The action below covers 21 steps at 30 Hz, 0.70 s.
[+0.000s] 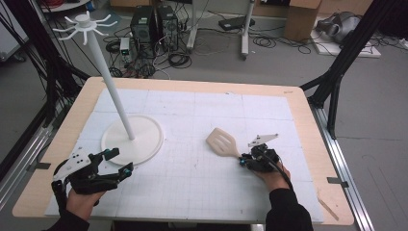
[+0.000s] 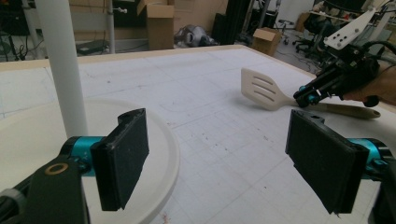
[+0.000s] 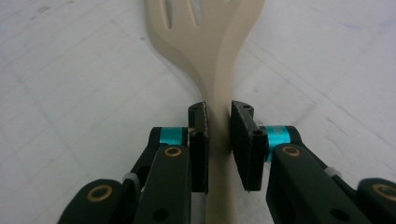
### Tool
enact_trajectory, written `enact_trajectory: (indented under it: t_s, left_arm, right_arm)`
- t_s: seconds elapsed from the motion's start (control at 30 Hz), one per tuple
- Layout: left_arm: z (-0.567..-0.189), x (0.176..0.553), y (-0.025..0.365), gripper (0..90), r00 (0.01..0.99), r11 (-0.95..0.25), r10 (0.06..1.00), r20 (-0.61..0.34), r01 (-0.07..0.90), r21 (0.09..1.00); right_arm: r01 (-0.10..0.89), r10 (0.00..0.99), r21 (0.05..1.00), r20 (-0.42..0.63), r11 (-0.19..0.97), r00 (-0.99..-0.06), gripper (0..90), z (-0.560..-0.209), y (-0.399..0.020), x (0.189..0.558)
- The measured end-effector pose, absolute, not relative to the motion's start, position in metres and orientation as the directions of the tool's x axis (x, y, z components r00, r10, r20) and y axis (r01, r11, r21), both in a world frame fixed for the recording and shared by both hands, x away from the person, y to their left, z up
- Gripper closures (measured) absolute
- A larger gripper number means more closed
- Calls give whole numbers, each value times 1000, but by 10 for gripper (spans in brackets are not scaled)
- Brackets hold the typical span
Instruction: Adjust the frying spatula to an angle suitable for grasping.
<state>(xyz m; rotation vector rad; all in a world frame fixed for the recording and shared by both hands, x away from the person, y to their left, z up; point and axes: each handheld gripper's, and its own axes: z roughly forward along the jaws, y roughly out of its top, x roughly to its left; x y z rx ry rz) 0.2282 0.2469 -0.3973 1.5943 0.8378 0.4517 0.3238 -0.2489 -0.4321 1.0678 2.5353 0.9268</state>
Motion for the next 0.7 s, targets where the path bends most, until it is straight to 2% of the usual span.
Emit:
enact_trajectory:
  t_s: [0.27, 0.5, 0.7]
  left_arm:
    - [-397, 228, 247, 217, 665, -23, 728, -164, 263, 964]
    - [-397, 228, 247, 218, 665, -24, 729, -162, 262, 965]
    - [-397, 228, 247, 218, 665, -21, 729, -164, 261, 965]
  right_arm:
    - [435, 564, 674, 33, 597, -825, 779, -425, -215, 321]
    - [356, 456, 696, 46, 624, -889, 794, -418, -183, 321]
    - [358, 443, 683, 56, 637, -895, 792, -418, -173, 327]
